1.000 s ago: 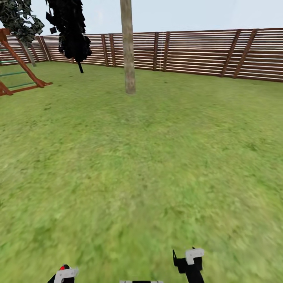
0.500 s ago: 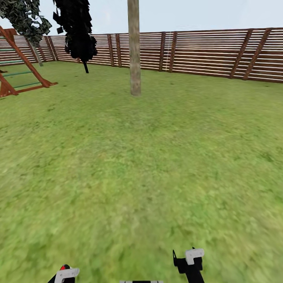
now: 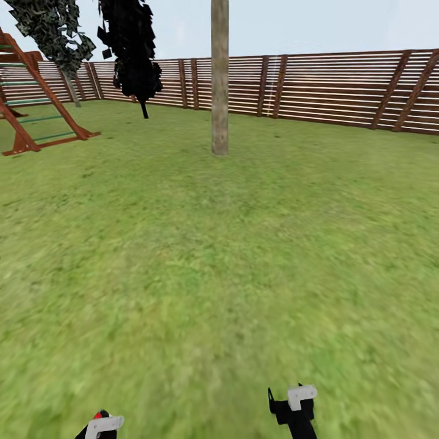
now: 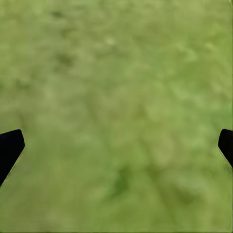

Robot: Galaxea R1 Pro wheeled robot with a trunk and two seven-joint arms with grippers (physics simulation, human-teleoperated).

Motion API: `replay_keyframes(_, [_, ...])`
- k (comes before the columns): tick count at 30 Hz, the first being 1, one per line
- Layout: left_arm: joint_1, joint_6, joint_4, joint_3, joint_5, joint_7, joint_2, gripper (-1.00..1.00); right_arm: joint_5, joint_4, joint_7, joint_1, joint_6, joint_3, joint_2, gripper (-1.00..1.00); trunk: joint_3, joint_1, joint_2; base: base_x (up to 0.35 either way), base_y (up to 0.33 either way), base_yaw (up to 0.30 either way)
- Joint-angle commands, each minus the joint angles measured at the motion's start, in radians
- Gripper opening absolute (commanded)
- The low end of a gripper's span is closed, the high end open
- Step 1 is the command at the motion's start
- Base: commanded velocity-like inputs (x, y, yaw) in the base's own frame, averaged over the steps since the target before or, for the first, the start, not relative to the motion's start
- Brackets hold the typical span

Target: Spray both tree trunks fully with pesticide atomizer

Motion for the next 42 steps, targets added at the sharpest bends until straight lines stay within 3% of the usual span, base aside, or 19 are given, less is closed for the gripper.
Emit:
replay_keyframes(1, [0.000,0.000,0.000,0.000,0.000,0.000,0.000,-1.00,0.000,0.000,0.000,0.000,0.000,0.000,0.000,1.00,0.002,0.000,0.000,0.344,0.000,0.126])
replay_keyframes(15, [0.000,0.000,0.000,0.000,0.000,0.000,0.000,-1.00,0.001,0.012,0.000,0.000,0.000,0.000,0.000,1.00,0.021,0.000,0.000,0.344,0.000,0.011])
replay_keyframes(42, [0.000,0.000,0.000,0.000,0.000,0.000,0.000,-1.00,0.001,0.013,0.002,0.000,0.000,0.000,0.000,1.00,0.022,0.000,0.000,0.344,0.000,0.000])
